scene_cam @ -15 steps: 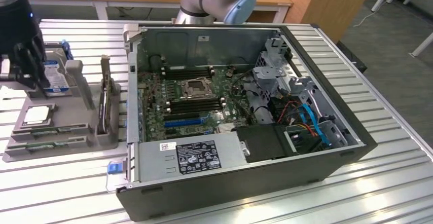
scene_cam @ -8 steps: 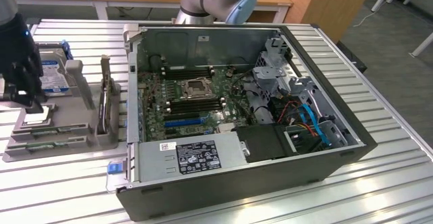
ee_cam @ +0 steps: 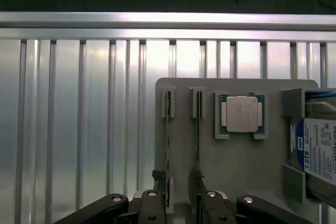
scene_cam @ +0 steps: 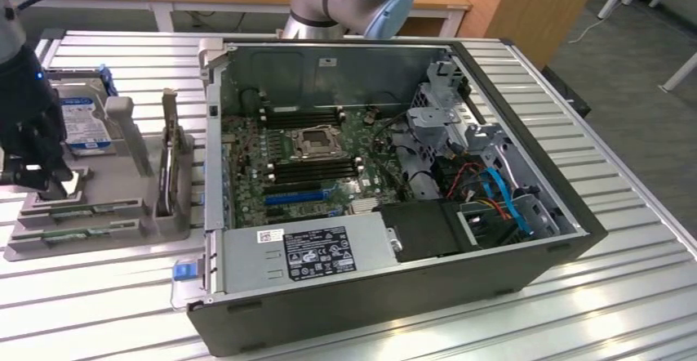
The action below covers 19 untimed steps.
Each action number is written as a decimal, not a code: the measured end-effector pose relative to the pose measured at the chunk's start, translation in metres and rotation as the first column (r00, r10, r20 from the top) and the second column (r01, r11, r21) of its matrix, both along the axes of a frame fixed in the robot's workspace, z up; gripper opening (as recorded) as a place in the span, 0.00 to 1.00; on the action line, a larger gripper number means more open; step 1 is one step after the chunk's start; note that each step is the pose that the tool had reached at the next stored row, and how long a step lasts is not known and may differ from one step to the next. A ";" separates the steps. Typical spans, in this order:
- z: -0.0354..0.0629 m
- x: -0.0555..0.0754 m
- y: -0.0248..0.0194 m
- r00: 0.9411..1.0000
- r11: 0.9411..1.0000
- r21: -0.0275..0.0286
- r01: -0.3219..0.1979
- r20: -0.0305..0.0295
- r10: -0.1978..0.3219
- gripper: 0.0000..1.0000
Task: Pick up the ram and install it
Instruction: 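Pick up the ram and move it above insertion slot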
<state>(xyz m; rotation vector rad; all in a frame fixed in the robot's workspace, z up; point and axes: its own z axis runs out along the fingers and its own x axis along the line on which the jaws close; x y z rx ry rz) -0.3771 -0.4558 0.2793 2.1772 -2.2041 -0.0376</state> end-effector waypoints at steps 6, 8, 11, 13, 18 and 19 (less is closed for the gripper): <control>-0.0110 -0.004 -0.0012 1.000 1.000 0.000 0.000 0.000 0.000 0.32; -0.0146 -0.004 -0.0017 1.000 1.000 0.000 0.000 0.000 0.000 0.32; -0.0199 -0.005 -0.0027 1.000 1.000 0.000 0.000 0.000 0.000 0.32; -0.0237 -0.005 -0.0034 1.000 1.000 0.000 0.000 0.000 0.000 0.32; -0.0326 -0.005 -0.0054 1.000 1.000 0.000 0.000 0.000 0.000 0.32; -0.0345 -0.005 -0.0058 1.000 1.000 0.000 0.000 0.000 0.000 0.32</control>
